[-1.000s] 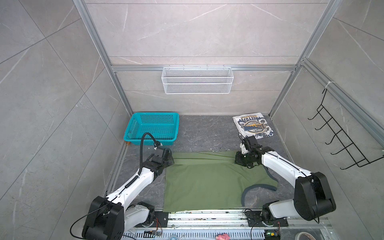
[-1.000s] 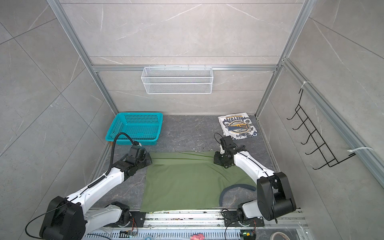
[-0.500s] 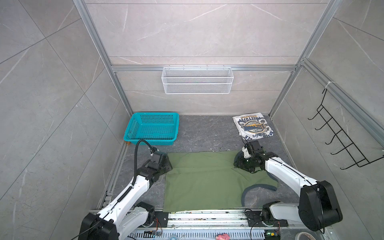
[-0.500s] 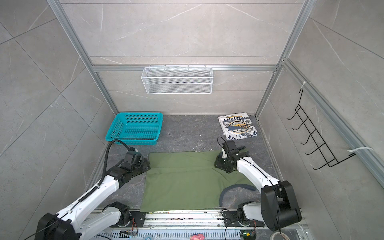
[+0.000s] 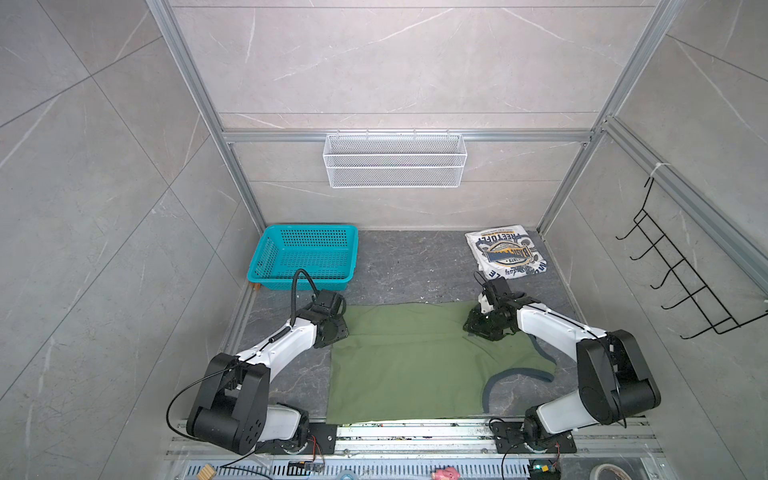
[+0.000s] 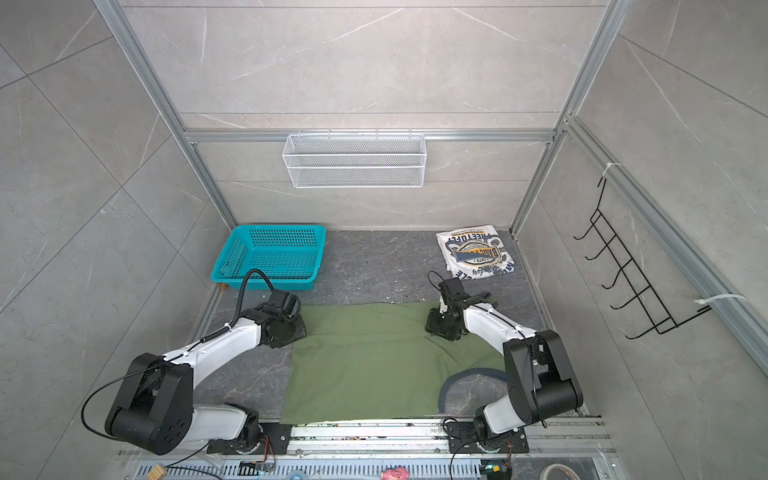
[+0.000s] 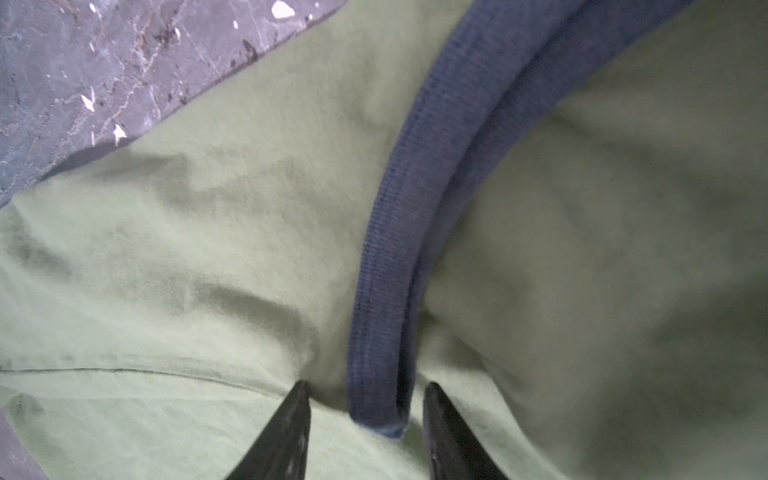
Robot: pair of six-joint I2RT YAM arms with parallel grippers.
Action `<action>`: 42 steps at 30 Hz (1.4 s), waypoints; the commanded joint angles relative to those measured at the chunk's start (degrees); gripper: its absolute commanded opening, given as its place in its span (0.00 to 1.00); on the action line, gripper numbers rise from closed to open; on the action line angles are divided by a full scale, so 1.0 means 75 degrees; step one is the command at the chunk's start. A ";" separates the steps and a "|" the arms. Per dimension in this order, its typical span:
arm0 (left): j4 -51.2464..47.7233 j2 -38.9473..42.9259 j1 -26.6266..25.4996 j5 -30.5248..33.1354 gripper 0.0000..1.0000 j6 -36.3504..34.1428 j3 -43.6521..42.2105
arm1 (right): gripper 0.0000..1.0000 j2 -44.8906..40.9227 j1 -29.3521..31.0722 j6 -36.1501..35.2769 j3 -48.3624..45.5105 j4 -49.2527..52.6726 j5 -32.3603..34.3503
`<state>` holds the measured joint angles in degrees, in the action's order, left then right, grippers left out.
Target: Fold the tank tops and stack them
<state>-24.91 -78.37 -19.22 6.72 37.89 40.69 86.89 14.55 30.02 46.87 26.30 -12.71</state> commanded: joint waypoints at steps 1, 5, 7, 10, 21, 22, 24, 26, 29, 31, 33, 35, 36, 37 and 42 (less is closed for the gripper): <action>0.0242 -0.0048 0.0032 -0.0237 0.37 -0.0174 -0.0011 | 0.45 0.0153 -0.0012 -0.0034 0.0033 -0.0131 -0.0003; 0.0386 -0.0145 0.0032 -0.0208 0.27 -0.0305 0.0007 | 0.41 0.0250 -0.0007 -0.0045 0.0058 -0.0192 -0.0138; 0.0501 -0.0124 0.0032 -0.0205 0.25 -0.0329 -0.0033 | 0.38 0.0250 0.0011 -0.0042 0.0078 -0.0202 -0.0200; 0.0573 -0.0110 0.0032 -0.0281 0.18 -0.0362 -0.0037 | 0.33 0.0279 0.0050 -0.0044 0.0088 -0.0208 -0.0224; 0.0470 0.0626 0.0032 -0.0024 0.00 -0.0498 -0.0081 | 0.08 -0.0138 0.0070 -0.0151 0.0305 0.0215 0.0086; 0.0470 0.0714 0.0032 0.0008 0.00 -0.0522 -0.0090 | 0.07 -0.0190 0.0076 -0.0163 0.0347 0.0275 0.0100; 0.0462 0.0878 0.0032 0.0036 0.00 -0.0552 -0.0102 | 0.06 -0.0294 0.0069 -0.0159 0.0372 0.0335 0.0144; 0.0454 0.1116 0.0032 0.0085 0.00 -0.0513 -0.0148 | 0.05 -0.0418 0.0075 -0.0137 0.0409 0.0442 0.0219; 0.0475 0.1791 0.0038 0.0274 0.00 -0.0413 -0.0254 | 0.03 -0.0749 0.0076 -0.0130 0.0479 0.0669 0.0369; 0.0398 0.2327 0.0032 0.0556 0.00 -0.0412 -0.0213 | 0.03 -0.1062 0.0071 -0.0136 0.0567 0.0907 0.0445; 0.0439 0.2957 0.0032 0.0911 0.00 -0.0400 -0.0233 | 0.03 -0.1420 0.0076 -0.0134 0.0629 0.1066 0.0455; 0.0654 0.3370 0.0035 0.1028 0.00 -0.0359 -0.0409 | 0.03 -0.1766 0.0078 -0.0062 0.0599 0.1158 0.0379; 0.0748 0.3438 0.0032 0.1003 0.00 -0.0316 -0.0514 | 0.03 -0.1871 0.0082 -0.0027 0.0561 0.1147 0.0297; 0.0795 0.3441 0.0032 0.0946 0.00 -0.0257 -0.0628 | 0.03 -0.1964 0.0087 0.0016 0.0455 0.1123 0.0245; 0.0572 0.2633 0.0031 0.0793 0.00 0.0244 -0.1159 | 0.04 -0.1940 0.0191 0.0284 -0.0437 0.0613 -0.0059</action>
<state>-19.18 -55.02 -19.25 11.70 37.08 34.24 71.57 15.35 30.52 47.24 30.57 -12.08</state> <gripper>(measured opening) 0.048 0.059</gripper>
